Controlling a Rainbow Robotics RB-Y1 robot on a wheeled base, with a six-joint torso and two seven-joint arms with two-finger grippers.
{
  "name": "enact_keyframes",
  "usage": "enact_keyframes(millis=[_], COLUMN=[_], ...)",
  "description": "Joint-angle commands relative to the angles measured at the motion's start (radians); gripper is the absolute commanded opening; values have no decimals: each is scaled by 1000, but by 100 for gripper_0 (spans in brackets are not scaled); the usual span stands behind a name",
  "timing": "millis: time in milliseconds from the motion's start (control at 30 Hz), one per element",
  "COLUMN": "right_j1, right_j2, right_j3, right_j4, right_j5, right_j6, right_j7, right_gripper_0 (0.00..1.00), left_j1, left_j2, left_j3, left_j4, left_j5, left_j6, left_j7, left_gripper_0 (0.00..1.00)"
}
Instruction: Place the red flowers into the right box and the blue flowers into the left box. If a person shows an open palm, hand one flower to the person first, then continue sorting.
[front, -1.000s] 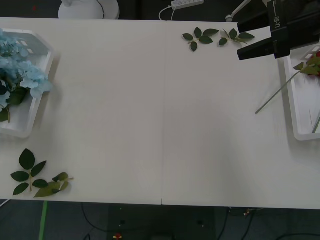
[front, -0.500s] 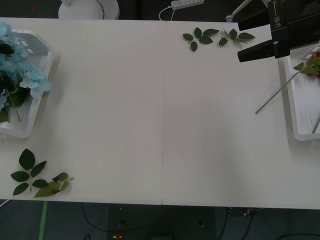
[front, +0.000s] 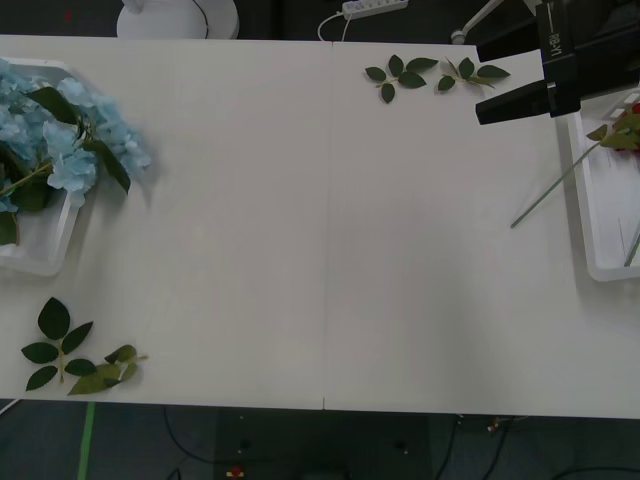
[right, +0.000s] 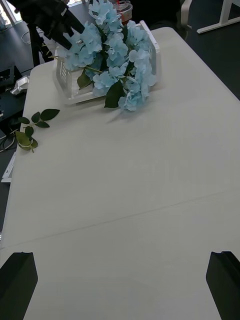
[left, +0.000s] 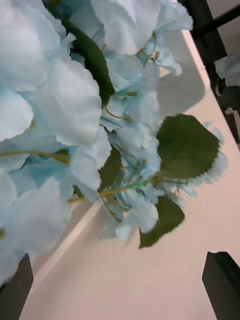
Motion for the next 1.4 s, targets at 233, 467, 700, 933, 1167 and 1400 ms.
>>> enact_keyframes(millis=[233, 467, 700, 933, 1167, 1400], right_j1=[4, 4, 4, 4, 4, 4], right_j2=[-44, -44, -44, -44, -44, -44], right_j3=[-1, -1, -1, -1, -1, -1], right_j4=[3, 3, 3, 3, 3, 3], right_j5=[-3, -3, -3, -3, -3, -3], right_j6=[-7, -7, -7, -7, -7, -7], right_j7=[-7, -7, -7, -7, -7, -7], right_gripper_0=[100, 100, 100, 100, 100, 100], left_j1=[330, 496, 442, 231, -21, -21], left_j2=[86, -16, -163, -192, -364, -407], left_j3=[313, 300, 68, -191, -222, -147], left_j4=[-396, -746, -926, -1016, -1117, -1010], left_j5=[186, 81, -163, -423, -529, -391], left_j6=[146, -40, -121, 59, 537, 493], left_j7=[-93, -109, -135, -118, -118, -446], left_gripper_0=[100, 100, 100, 100, 100, 100])
